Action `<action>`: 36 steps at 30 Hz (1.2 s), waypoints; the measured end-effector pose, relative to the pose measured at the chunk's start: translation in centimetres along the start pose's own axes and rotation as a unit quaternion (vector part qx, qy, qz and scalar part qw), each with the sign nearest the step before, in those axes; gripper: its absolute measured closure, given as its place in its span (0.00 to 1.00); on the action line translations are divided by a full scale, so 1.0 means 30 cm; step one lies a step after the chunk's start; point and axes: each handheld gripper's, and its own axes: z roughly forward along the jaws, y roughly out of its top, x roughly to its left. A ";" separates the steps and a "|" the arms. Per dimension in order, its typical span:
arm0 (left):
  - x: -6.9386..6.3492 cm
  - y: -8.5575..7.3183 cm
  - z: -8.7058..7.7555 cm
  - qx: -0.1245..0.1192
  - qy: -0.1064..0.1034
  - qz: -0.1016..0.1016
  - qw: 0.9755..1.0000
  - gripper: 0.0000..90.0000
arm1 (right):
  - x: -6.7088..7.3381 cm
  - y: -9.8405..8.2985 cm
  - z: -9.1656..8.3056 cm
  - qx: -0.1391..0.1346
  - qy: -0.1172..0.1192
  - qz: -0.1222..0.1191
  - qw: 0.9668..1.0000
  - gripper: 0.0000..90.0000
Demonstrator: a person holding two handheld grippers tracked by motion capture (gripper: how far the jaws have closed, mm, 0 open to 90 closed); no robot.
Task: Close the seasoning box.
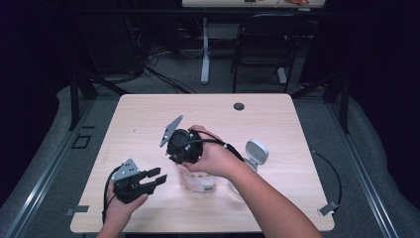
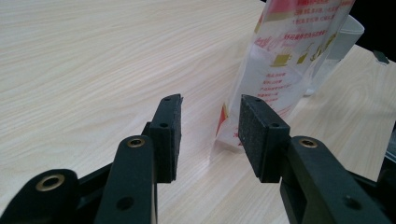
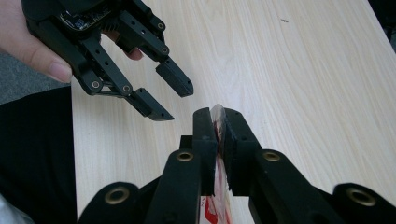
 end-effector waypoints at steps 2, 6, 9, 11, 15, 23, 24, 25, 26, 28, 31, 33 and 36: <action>-0.001 -0.001 0.000 -0.001 0.000 -0.003 1.000 0.67 | 0.002 0.001 0.001 0.000 -0.001 -0.001 1.000 0.96; 0.000 0.001 0.000 0.002 -0.001 -0.001 1.000 0.67 | 0.003 0.002 0.003 -0.001 0.001 0.001 1.000 0.95; -0.002 0.001 0.001 0.002 -0.001 0.000 1.000 0.67 | 0.004 0.005 0.007 0.000 0.002 0.000 1.000 0.94; -0.002 0.000 0.003 0.002 -0.001 0.000 1.000 0.67 | 0.005 0.008 0.012 0.006 0.003 -0.002 1.000 0.93; -0.001 0.000 0.004 0.003 -0.001 0.000 1.000 0.67 | 0.006 0.011 0.027 0.015 0.003 -0.006 1.000 0.94; 0.000 -0.002 0.004 0.000 0.000 -0.003 1.000 0.67 | 0.004 0.010 0.031 0.013 0.005 -0.002 1.000 0.96; -0.001 -0.002 0.004 -0.001 0.000 -0.002 1.000 0.67 | 0.004 0.010 0.031 0.013 0.005 -0.002 1.000 0.96; -0.001 -0.001 0.003 0.001 0.000 -0.002 1.000 0.67 | 0.004 0.010 0.032 0.013 0.006 -0.001 1.000 0.95; -0.001 -0.001 0.003 0.001 0.000 -0.001 1.000 0.67 | 0.003 0.010 0.032 0.015 0.006 -0.002 1.000 0.95; -0.001 -0.001 0.004 0.003 -0.001 -0.001 1.000 0.67 | 0.002 0.010 0.033 0.017 0.006 -0.002 1.000 0.95; 0.000 -0.001 0.004 0.005 -0.002 0.001 1.000 0.67 | 0.002 0.008 0.040 0.022 0.005 -0.004 1.000 0.94; -0.001 -0.001 0.004 0.003 -0.002 0.000 1.000 0.67 | 0.002 0.004 0.044 0.023 0.005 -0.003 1.000 0.94; 0.001 -0.003 0.004 -0.001 -0.002 -0.003 1.000 0.67 | 0.001 0.000 0.048 0.025 0.009 0.003 1.000 0.95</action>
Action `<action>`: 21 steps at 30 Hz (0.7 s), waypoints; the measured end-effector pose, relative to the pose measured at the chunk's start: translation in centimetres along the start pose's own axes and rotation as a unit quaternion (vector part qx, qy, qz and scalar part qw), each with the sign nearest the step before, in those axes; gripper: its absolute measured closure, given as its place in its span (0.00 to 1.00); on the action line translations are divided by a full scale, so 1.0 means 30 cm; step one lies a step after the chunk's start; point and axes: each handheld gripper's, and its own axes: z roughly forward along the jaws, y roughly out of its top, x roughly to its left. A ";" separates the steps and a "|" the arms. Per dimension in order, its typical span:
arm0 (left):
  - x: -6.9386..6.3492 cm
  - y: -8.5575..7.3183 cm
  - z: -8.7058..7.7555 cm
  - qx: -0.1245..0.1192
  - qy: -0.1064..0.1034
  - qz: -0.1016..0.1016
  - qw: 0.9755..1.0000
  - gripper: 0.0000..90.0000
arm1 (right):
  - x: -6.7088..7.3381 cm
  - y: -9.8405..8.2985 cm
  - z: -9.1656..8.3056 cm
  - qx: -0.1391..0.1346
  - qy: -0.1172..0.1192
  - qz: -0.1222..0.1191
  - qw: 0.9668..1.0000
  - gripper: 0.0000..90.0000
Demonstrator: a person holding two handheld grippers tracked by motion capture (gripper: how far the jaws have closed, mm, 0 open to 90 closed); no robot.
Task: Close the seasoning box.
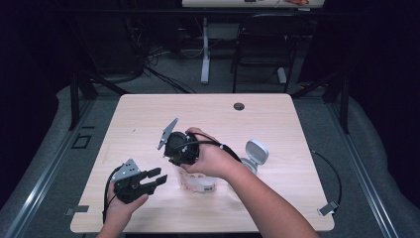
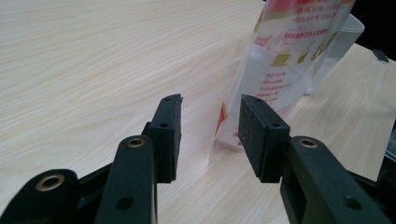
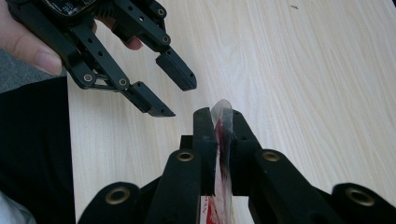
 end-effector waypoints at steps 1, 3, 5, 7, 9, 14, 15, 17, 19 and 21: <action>0.000 0.000 0.000 0.000 0.000 -0.001 1.000 0.67 | -0.001 0.000 0.000 0.001 -0.001 -0.001 1.000 0.95; 0.000 0.000 0.000 0.000 0.000 0.000 1.000 0.66 | -0.001 0.000 0.002 0.001 0.000 -0.001 1.000 0.95; -0.001 0.000 0.000 0.001 0.000 0.000 1.000 0.67 | -0.001 0.000 0.004 0.001 0.001 0.000 1.000 0.95; -0.001 -0.001 0.000 0.001 0.000 -0.001 1.000 0.67 | -0.003 0.000 0.003 0.004 0.001 -0.002 1.000 0.95; -0.001 -0.001 0.000 0.001 0.000 -0.001 1.000 0.67 | -0.004 -0.002 0.003 0.002 0.003 0.000 1.000 0.95; 0.000 -0.001 -0.001 0.002 0.001 0.002 1.000 0.67 | -0.005 -0.002 0.003 0.003 0.003 0.003 1.000 0.97; -0.001 -0.001 0.000 0.001 0.000 0.001 1.000 0.67 | -0.005 -0.002 0.002 0.004 0.003 0.002 1.000 0.97; 0.000 -0.001 0.000 0.001 0.000 0.000 1.000 0.67 | -0.004 -0.001 0.002 0.005 0.002 0.000 1.000 0.98; 0.001 -0.001 0.000 0.002 0.000 0.001 1.000 0.67 | -0.002 -0.002 0.002 0.004 0.001 -0.002 1.000 0.98; 0.000 -0.001 0.000 0.002 0.000 0.002 1.000 0.67 | -0.002 -0.003 0.001 0.005 0.001 -0.004 1.000 0.99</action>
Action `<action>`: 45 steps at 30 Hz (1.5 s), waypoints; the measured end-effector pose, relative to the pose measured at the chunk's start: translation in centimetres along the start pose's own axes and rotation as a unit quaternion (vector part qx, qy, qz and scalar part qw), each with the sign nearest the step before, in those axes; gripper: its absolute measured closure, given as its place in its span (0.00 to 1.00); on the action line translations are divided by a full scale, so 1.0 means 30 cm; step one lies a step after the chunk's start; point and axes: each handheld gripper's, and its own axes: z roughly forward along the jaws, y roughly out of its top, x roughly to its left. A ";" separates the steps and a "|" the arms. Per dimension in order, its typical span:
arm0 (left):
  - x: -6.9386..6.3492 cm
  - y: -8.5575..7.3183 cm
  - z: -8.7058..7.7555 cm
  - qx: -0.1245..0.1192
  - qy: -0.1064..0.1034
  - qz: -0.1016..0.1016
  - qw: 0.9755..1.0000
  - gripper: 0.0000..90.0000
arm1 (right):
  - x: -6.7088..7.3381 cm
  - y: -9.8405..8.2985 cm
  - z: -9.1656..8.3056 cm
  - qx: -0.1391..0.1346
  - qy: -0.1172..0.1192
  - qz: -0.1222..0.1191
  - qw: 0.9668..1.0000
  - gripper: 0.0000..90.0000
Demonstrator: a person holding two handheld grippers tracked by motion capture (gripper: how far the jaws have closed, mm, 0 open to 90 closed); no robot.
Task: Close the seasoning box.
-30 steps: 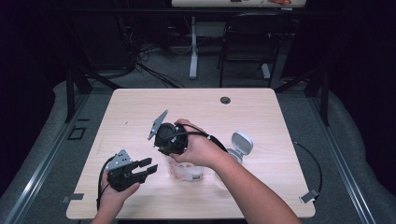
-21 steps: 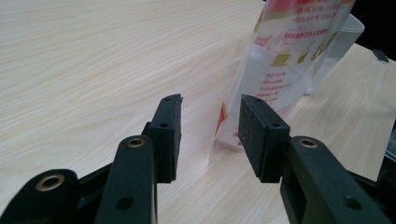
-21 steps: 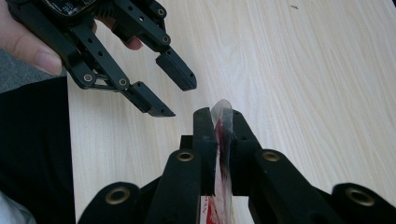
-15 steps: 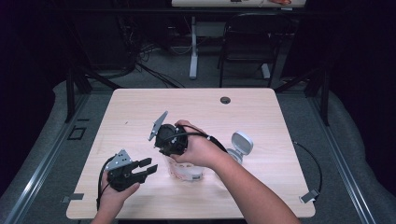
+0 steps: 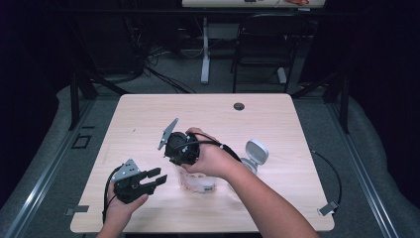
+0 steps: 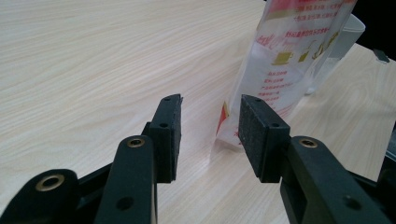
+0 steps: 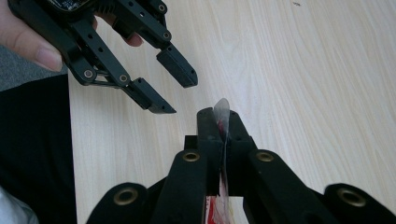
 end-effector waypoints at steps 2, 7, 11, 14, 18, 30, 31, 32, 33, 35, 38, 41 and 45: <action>0.000 0.000 0.000 0.000 0.000 0.001 1.000 0.67 | 0.000 -0.001 0.000 -0.001 -0.001 -0.001 1.000 0.99; 0.002 -0.001 -0.001 -0.001 0.000 -0.002 1.000 0.67 | 0.002 0.000 -0.001 0.001 -0.005 -0.002 1.000 1.00; 0.002 -0.001 -0.001 0.000 0.000 0.000 1.000 0.67 | 0.003 -0.003 -0.005 0.001 -0.003 0.000 1.000 1.00; 0.003 -0.002 0.000 0.002 0.001 0.001 1.000 0.67 | 0.001 -0.008 -0.011 0.000 -0.001 0.001 1.000 1.00; 0.001 -0.002 0.002 0.002 0.001 0.001 1.000 0.67 | 0.004 -0.015 -0.018 -0.003 0.002 0.002 1.000 1.00; -0.007 -0.007 0.017 0.009 -0.006 0.004 1.000 0.66 | 0.002 -0.058 -0.056 -0.024 0.004 0.008 1.000 1.00; -0.008 -0.006 0.019 0.011 -0.005 0.006 1.000 0.66 | -0.001 -0.064 -0.060 -0.027 0.007 0.010 1.000 1.00; -0.010 -0.007 0.022 0.010 -0.006 0.005 1.000 0.66 | -0.003 -0.069 -0.064 -0.029 0.006 0.013 0.999 1.00; -0.011 -0.007 0.023 0.011 -0.007 0.006 1.000 0.66 | -0.005 -0.076 -0.069 -0.030 0.007 0.013 0.999 1.00; -0.014 -0.008 0.026 0.015 -0.007 0.008 1.000 0.66 | -0.006 -0.084 -0.076 -0.033 0.006 0.015 0.999 1.00; -0.018 -0.011 0.034 0.021 -0.012 0.012 1.000 0.66 | -0.006 -0.097 -0.086 -0.038 0.010 0.020 0.999 1.00; -0.022 -0.017 0.044 0.022 -0.017 0.014 1.000 0.64 | -0.003 -0.102 -0.090 -0.039 0.010 0.017 0.999 1.00; -0.041 -0.026 0.068 0.027 -0.031 0.021 0.999 0.62 | 0.002 -0.107 -0.095 -0.041 0.011 0.015 0.999 1.00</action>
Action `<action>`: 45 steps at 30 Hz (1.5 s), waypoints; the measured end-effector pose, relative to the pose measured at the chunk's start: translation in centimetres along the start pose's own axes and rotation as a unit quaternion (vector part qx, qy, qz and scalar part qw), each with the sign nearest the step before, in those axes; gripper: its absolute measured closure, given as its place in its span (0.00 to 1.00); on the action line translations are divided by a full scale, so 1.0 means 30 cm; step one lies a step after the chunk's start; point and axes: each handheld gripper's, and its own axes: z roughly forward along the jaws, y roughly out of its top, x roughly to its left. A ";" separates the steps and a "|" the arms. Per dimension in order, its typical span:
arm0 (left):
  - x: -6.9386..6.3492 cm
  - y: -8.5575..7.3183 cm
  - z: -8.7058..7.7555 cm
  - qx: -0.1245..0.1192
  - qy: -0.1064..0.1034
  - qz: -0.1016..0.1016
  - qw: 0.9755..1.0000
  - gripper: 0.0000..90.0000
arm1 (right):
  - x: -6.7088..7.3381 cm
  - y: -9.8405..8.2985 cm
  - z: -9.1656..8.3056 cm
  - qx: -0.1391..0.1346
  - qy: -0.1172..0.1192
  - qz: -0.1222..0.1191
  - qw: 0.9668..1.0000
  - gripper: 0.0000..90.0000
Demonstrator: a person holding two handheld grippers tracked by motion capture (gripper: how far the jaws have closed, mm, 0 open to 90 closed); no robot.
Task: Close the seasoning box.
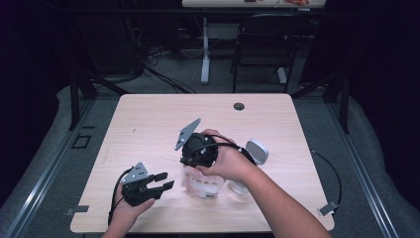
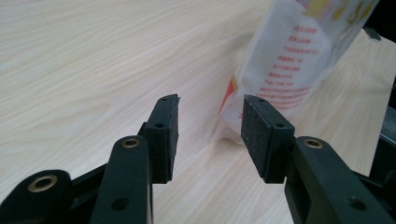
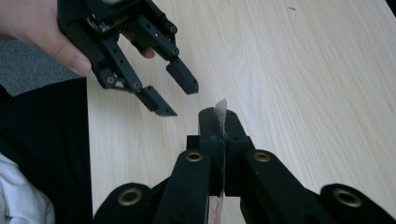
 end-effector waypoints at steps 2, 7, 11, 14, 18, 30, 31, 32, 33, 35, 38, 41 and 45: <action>-0.013 -0.001 0.014 0.006 -0.008 0.012 1.000 0.60 | 0.002 -0.002 -0.004 0.000 0.000 -0.001 1.000 1.00; -0.026 -0.007 0.043 0.013 -0.022 0.021 0.999 0.52 | 0.004 -0.005 -0.007 -0.001 0.001 -0.006 1.000 1.00; -0.031 -0.012 0.069 0.014 -0.034 0.027 0.999 0.48 | 0.008 -0.007 -0.009 -0.001 0.004 -0.010 1.000 1.00; -0.032 -0.012 0.085 0.013 -0.044 0.033 0.998 0.47 | 0.013 -0.009 -0.010 -0.001 0.004 -0.012 1.000 1.00; -0.034 -0.013 0.102 0.015 -0.058 0.044 0.997 0.46 | 0.015 -0.012 -0.014 -0.003 0.008 -0.016 1.000 1.00; -0.021 -0.035 0.134 0.055 -0.046 0.052 0.996 0.68 | 0.021 -0.019 -0.019 -0.006 0.010 -0.021 1.000 1.00; -0.020 -0.036 0.138 0.056 -0.043 0.054 0.996 0.70 | 0.021 -0.019 -0.018 -0.007 0.011 -0.022 1.000 1.00; -0.021 -0.037 0.141 0.058 -0.042 0.053 0.996 0.73 | 0.021 -0.019 -0.018 -0.007 0.010 -0.022 1.000 1.00; -0.020 -0.038 0.143 0.059 -0.043 0.057 0.996 0.74 | 0.021 -0.019 -0.018 -0.007 0.010 -0.021 1.000 1.00; -0.021 -0.039 0.145 0.058 -0.040 0.061 0.996 0.77 | 0.021 -0.019 -0.017 -0.006 0.010 -0.021 1.000 1.00; -0.020 -0.042 0.145 0.056 -0.039 0.063 0.996 0.82 | 0.021 -0.018 -0.016 -0.004 0.010 -0.023 1.000 1.00; -0.017 -0.043 0.142 0.057 -0.039 0.062 0.996 0.88 | 0.023 -0.018 -0.015 -0.004 0.010 -0.023 1.000 1.00; -0.015 -0.043 0.140 0.058 -0.034 0.064 0.996 0.94 | 0.024 -0.019 -0.015 -0.005 0.010 -0.022 1.000 1.00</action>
